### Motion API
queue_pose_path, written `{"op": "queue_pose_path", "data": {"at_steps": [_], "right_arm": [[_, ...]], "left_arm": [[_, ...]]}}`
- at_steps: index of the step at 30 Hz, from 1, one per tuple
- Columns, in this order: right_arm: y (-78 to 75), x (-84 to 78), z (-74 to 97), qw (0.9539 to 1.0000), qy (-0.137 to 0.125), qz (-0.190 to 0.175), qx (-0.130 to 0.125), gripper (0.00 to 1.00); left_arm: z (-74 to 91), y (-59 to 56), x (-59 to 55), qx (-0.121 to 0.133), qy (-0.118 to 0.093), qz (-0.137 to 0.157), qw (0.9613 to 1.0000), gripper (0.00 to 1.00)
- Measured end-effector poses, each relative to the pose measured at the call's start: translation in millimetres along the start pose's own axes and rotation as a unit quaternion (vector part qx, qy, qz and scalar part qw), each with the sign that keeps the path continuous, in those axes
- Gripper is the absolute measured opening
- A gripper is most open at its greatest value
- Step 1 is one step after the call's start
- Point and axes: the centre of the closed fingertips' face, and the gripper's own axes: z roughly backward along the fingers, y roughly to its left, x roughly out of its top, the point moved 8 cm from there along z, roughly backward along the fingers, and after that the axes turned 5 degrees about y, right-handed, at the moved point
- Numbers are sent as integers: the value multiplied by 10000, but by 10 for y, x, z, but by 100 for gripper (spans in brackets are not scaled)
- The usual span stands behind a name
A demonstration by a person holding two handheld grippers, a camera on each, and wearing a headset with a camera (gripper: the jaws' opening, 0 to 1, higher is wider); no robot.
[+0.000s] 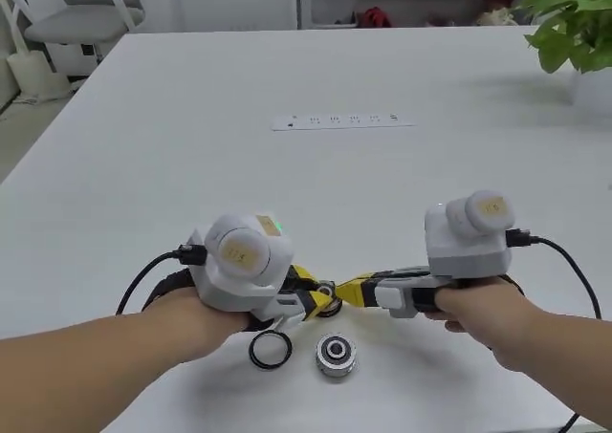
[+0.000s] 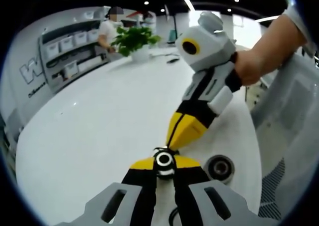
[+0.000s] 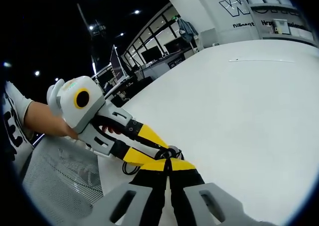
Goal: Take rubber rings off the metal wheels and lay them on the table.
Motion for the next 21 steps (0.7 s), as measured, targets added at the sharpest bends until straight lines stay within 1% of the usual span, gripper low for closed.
{"op": "queue_pose_path", "data": {"at_steps": [6, 7, 8, 9, 10, 11, 12, 14, 16, 21], "right_arm": [[21, 6, -4, 9999, -35, 28, 91, 0], [56, 26, -6, 9997, -103, 63, 192, 0], [80, 38, -9, 9996, -123, 3, 261, 0], [114, 49, -26, 9993, -105, 59, 355, 0], [129, 43, -31, 9993, -63, 122, 343, 0], [134, 53, -29, 9991, -115, 141, 383, 0], [140, 56, -29, 9990, -134, 46, 423, 0], [126, 48, -17, 9992, -151, 79, 371, 0], [116, 45, -2, 9993, -184, 38, 332, 0], [79, 46, 23, 9994, -237, -50, 247, 0]], "left_arm": [[2, -6, 1, 8, 34, -10, 10000, 12], [2, -9, 3, 8, 42, -11, 10000, 12], [3, -9, 4, 10, 45, -14, 10000, 12], [5, -10, 5, 15, 54, -5, 10000, 12], [5, -9, 3, 17, 57, 4, 10000, 12], [7, -8, -2, 36, 61, 25, 10000, 12], [8, -10, -3, 31, 61, 33, 10000, 12], [9, -12, -4, 40, 57, 67, 10000, 13], [11, -14, -6, 36, 37, 110, 9999, 13], [16, -10, -11, 0, 35, 46, 10000, 14]]}}
